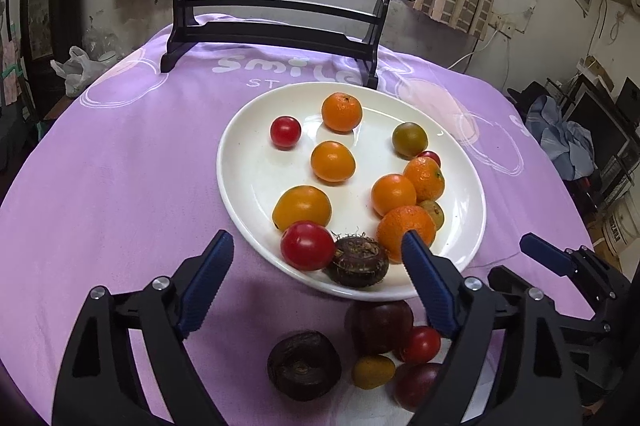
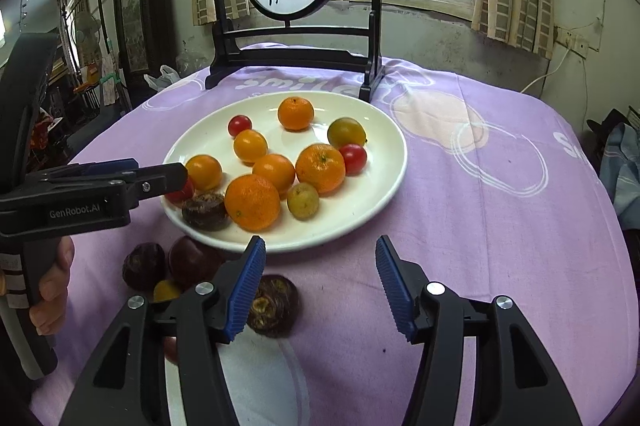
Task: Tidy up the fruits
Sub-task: 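Withdraw both open tools back over the remaining dark fruits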
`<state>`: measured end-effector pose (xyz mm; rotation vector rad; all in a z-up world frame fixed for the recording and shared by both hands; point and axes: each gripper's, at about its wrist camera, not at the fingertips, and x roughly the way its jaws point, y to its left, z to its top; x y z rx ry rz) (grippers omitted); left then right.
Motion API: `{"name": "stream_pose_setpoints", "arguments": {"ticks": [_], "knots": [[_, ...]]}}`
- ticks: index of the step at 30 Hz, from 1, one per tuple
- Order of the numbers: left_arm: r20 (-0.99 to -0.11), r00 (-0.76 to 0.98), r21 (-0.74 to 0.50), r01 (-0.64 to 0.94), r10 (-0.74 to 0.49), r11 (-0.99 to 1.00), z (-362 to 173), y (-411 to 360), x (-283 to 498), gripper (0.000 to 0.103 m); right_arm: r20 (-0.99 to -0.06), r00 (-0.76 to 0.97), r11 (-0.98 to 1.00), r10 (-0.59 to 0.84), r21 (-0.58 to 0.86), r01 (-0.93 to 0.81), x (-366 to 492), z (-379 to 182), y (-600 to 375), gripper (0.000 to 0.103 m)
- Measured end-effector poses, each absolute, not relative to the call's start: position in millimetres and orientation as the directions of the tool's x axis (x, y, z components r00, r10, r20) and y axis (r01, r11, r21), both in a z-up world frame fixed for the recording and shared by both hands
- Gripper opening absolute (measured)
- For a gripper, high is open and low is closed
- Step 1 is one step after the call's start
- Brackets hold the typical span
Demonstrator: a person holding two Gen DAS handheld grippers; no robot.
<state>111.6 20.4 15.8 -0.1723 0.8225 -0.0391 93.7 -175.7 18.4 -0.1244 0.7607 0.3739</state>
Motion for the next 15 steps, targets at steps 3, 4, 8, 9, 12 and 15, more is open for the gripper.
{"name": "stream_pose_setpoints", "arguments": {"ticks": [3, 4, 8, 9, 12, 15], "knots": [[-0.732, 0.671, -0.169, -0.019, -0.113, 0.985, 14, 20, 104, 0.086, -0.699, 0.659, 0.930, 0.279, 0.024, -0.367, 86, 16, -182, 0.058], [-0.732, 0.671, -0.169, -0.012, -0.117, 0.986, 14, 20, 101, 0.086, -0.700, 0.658, 0.931, 0.277, 0.026, -0.364, 82, 16, -185, 0.058], [-0.738, 0.658, -0.176, 0.030, -0.152, 0.984, 10, 19, 87, 0.086, -0.697, 0.661, 0.933, 0.278, 0.032, -0.359, 73, 16, -192, 0.060], [-0.743, 0.649, -0.180, 0.040, -0.163, 0.983, 8, 20, 84, 0.086, -0.697, 0.661, 0.933, 0.279, 0.032, -0.359, 71, 16, -193, 0.060], [-0.751, 0.640, -0.160, 0.063, -0.163, 0.985, 3, 19, 73, 0.086, -0.688, 0.672, 0.935, 0.276, 0.031, -0.352, 67, 18, -195, 0.060], [-0.755, 0.639, -0.117, 0.094, -0.150, 0.989, -3, 17, 62, 0.086, -0.679, 0.679, 0.936, 0.280, 0.034, -0.351, 64, 20, -197, 0.061]]}}
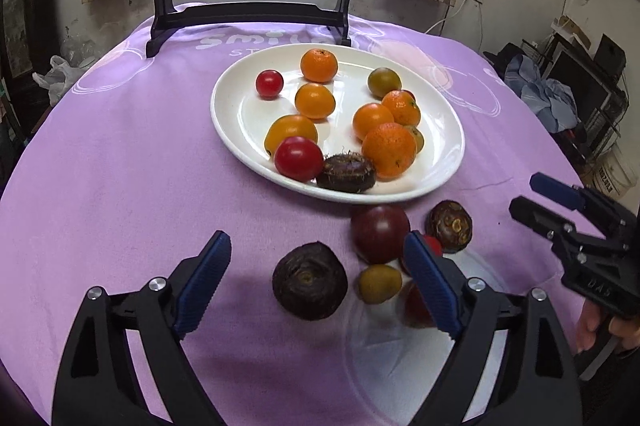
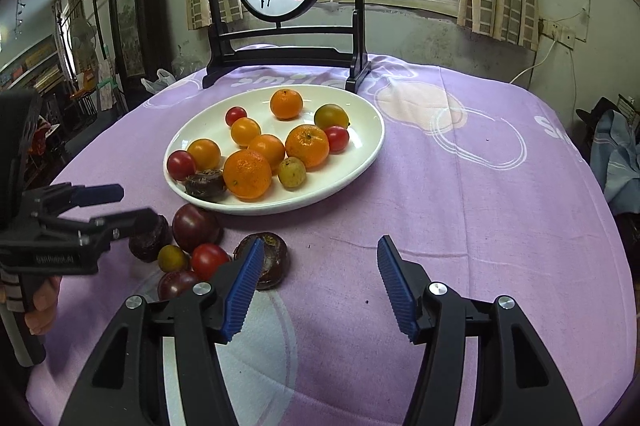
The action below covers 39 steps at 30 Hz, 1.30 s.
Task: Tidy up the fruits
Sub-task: 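Withdraw both open tools back over the remaining dark fruits, then grasp a dark brown fruit with the left tool while the right tool grasps another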
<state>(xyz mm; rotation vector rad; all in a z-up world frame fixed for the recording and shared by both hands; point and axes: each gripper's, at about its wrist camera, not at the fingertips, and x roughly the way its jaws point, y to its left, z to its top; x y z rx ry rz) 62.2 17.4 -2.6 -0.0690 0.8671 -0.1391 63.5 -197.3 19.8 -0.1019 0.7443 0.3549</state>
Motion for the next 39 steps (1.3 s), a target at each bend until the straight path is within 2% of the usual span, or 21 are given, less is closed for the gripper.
{"name": "stream_pose_setpoints", "arguments": {"ticks": [2, 8, 16, 23, 26, 28, 31, 36, 39], "knots": [[-0.757, 0.634, -0.090, 0.137, -0.157, 0.987, -5, 14, 56, 0.086, -0.674, 0.684, 0.936, 0.279, 0.031, -0.351, 62, 21, -197, 0.063], [-0.761, 0.634, 0.000, 0.212, -0.137, 0.977, -10, 3, 50, 0.086, -0.674, 0.684, 0.934, 0.278, 0.024, -0.355, 61, 21, -196, 0.064], [-0.768, 0.613, -0.037, 0.250, -0.187, 0.968, -10, 13, 47, 0.086, -0.677, 0.678, 0.931, 0.285, 0.028, -0.363, 61, 21, -196, 0.064], [-0.820, 0.546, -0.038, 0.252, -0.174, 0.967, -24, 15, 53, 0.086, -0.685, 0.665, 0.926, 0.296, 0.035, -0.376, 60, 20, -192, 0.065], [-0.832, 0.529, -0.034, 0.248, -0.165, 0.968, -29, 15, 55, 0.083, -0.686, 0.665, 0.926, 0.297, 0.036, -0.376, 60, 20, -192, 0.065], [-0.843, 0.515, -0.032, 0.239, -0.155, 0.970, -34, 14, 58, 0.077, -0.686, 0.665, 0.926, 0.297, 0.037, -0.376, 60, 20, -192, 0.065], [-0.842, 0.527, 0.013, 0.238, -0.117, 0.971, -37, 9, 58, 0.074, -0.687, 0.663, 0.925, 0.298, 0.038, -0.377, 60, 20, -192, 0.065], [-0.834, 0.535, 0.010, 0.265, -0.139, 0.964, -36, 3, 55, 0.062, -0.692, 0.655, 0.920, 0.303, 0.034, -0.390, 59, 18, -189, 0.065], [-0.827, 0.548, 0.031, 0.269, -0.127, 0.963, -36, -1, 54, 0.061, -0.698, 0.652, 0.920, 0.297, 0.026, -0.392, 59, 16, -188, 0.065]]}}
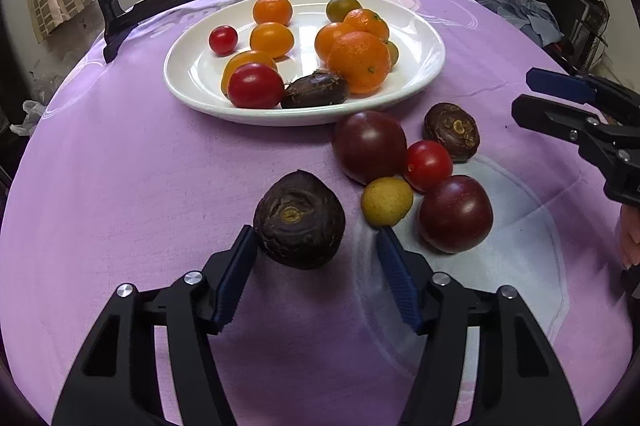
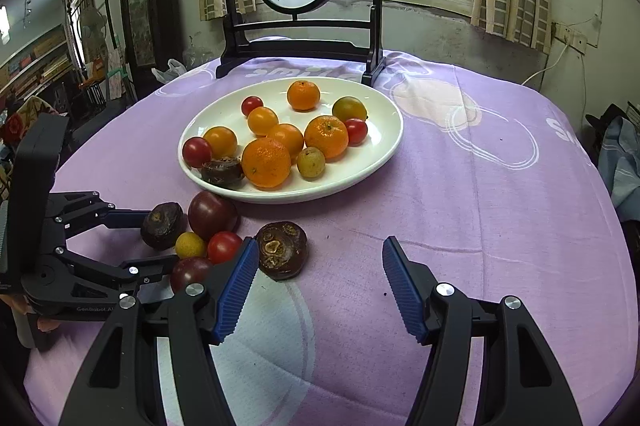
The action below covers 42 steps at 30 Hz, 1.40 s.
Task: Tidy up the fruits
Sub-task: 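Grasp a dark brown fruit with the left tool while the right tool grasps another, then carry both dark brown fruits onto the plate and open both tools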
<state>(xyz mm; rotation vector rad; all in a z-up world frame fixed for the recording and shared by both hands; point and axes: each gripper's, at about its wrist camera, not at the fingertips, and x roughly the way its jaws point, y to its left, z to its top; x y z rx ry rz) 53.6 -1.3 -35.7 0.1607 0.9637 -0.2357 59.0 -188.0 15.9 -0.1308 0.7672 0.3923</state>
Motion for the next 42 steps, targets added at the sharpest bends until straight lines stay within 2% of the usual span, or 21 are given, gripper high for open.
{"name": "stream_pose_setpoints", "arguments": {"ticks": [2, 5, 6, 18, 22, 29, 32, 35, 37, 42], "knots": [[-0.823, 0.552, 0.034, 0.282, -0.133, 0.959, -35, -4, 52, 0.056, -0.704, 0.648, 0.921, 0.292, 0.024, -0.388, 60, 14, -188, 0.065], [-0.824, 0.548, 0.025, 0.294, -0.146, 0.956, -34, -3, 52, 0.042, -0.713, 0.644, 0.923, 0.279, 0.014, -0.384, 62, 12, -188, 0.065], [-0.821, 0.553, 0.027, 0.291, -0.145, 0.956, -33, -2, 52, 0.040, -0.715, 0.642, 0.923, 0.277, 0.013, -0.384, 62, 12, -189, 0.065], [-0.800, 0.582, -0.006, 0.240, -0.149, 0.971, -18, 12, 52, 0.040, -0.727, 0.630, 0.913, 0.272, -0.013, -0.408, 61, 8, -184, 0.069], [-0.792, 0.590, -0.021, 0.231, -0.157, 0.973, -14, 13, 52, 0.040, -0.748, 0.621, 0.898, 0.234, -0.078, -0.432, 60, -1, -175, 0.069], [-0.792, 0.579, -0.049, 0.256, -0.194, 0.965, -12, 8, 50, 0.040, -0.789, 0.565, 0.867, 0.240, -0.087, -0.490, 63, -19, -155, 0.067], [-0.793, 0.577, -0.050, 0.256, -0.194, 0.965, -13, 7, 50, 0.040, -0.791, 0.563, 0.868, 0.240, -0.086, -0.490, 72, -25, -148, 0.065], [-0.797, 0.566, -0.074, 0.255, -0.211, 0.964, -14, 8, 51, 0.040, -0.799, 0.532, 0.876, 0.280, -0.015, -0.482, 84, -26, -150, 0.059], [-0.799, 0.562, -0.079, 0.253, -0.214, 0.964, -15, 8, 51, 0.040, -0.795, 0.527, 0.873, 0.299, 0.004, -0.488, 87, -25, -150, 0.042], [-0.795, 0.566, -0.085, 0.250, -0.217, 0.965, -14, 9, 50, 0.040, -0.788, 0.544, 0.872, 0.290, -0.017, -0.489, 80, -20, -149, 0.041]]}}
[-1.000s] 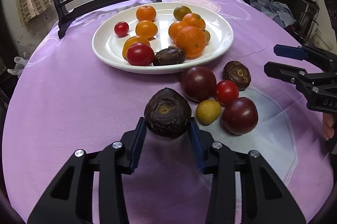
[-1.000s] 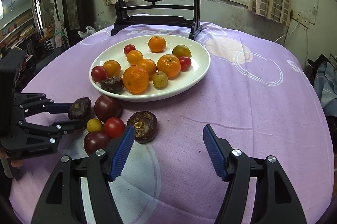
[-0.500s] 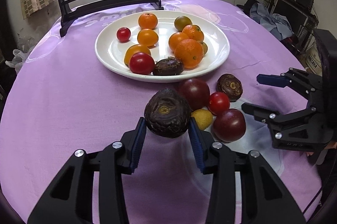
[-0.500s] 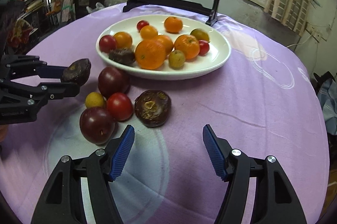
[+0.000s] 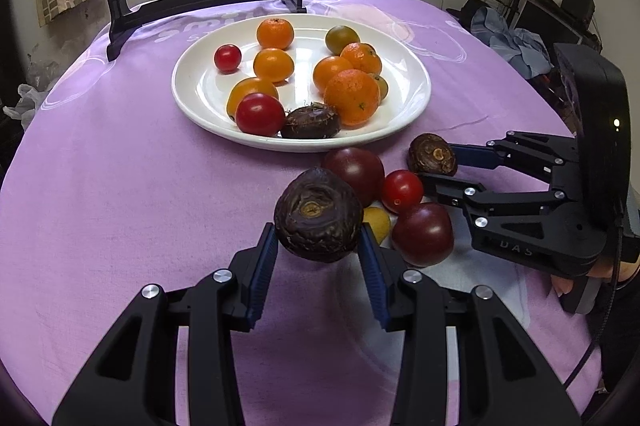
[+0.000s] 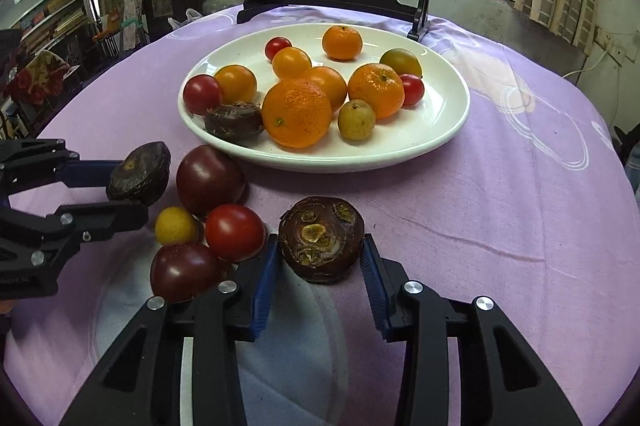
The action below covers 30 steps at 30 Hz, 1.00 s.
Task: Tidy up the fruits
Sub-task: 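Carry both dark brown fruits onto the plate and open both tools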
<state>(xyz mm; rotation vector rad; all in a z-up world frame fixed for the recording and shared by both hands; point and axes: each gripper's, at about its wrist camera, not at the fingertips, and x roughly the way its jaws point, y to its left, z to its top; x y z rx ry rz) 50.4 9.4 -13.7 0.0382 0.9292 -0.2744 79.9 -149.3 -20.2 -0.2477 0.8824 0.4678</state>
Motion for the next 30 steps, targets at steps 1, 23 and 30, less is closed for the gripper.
{"name": "stream_pose_setpoints", "arguments": {"ticks": [1, 23, 30], "knots": [[-0.791, 0.570, -0.091, 0.250, -0.222, 0.964, -12, 10, 50, 0.040, -0.781, 0.551, 0.873, 0.294, -0.015, -0.487, 77, -17, -152, 0.041], [-0.742, 0.663, -0.044, 0.093, -0.095, 0.995, 40, 21, 121, 0.040, -0.642, 0.691, 0.906, 0.331, 0.011, -0.423, 108, 57, -157, 0.041], [-0.788, 0.612, -0.090, 0.000, -0.071, 0.996, 18, 29, 166, 0.040, -0.677, 0.656, 0.907, 0.333, 0.040, -0.419, 149, 39, -124, 0.041]]}}
